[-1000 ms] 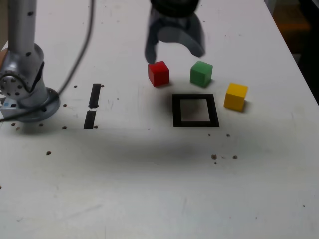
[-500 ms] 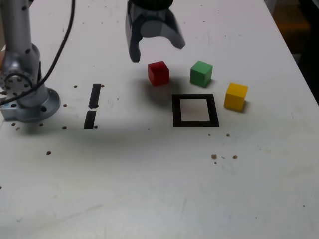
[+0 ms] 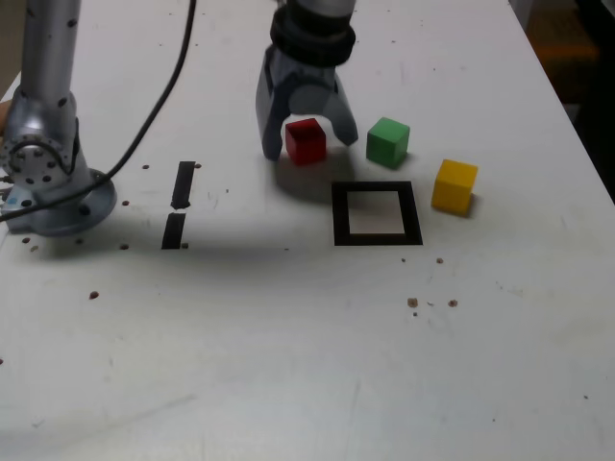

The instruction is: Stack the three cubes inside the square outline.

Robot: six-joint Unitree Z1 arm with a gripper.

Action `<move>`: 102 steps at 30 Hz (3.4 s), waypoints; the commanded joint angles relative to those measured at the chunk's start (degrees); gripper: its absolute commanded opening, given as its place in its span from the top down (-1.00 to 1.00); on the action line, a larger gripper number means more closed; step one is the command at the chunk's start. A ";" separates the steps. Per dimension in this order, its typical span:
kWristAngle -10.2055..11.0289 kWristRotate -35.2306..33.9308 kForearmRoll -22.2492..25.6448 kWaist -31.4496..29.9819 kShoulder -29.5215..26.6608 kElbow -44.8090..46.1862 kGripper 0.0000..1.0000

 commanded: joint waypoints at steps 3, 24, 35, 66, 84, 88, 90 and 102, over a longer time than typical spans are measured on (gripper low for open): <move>-0.30 0.24 -2.86 0.46 1.06 1.11 -0.55; 2.53 -1.06 -0.96 -2.00 -6.90 -0.82 1.00; 0.79 -1.63 5.11 -14.27 -3.96 -11.46 1.00; -2.54 -2.32 0.86 -16.65 9.04 -13.89 0.08; -0.05 -2.42 5.58 -17.25 1.56 -15.70 -0.98; 1.72 -0.47 10.30 -17.29 -3.18 -18.32 -0.99; 2.48 1.33 12.63 -17.19 -3.99 -20.38 -0.99; 6.09 22.10 15.34 -12.86 -1.85 -27.35 -0.99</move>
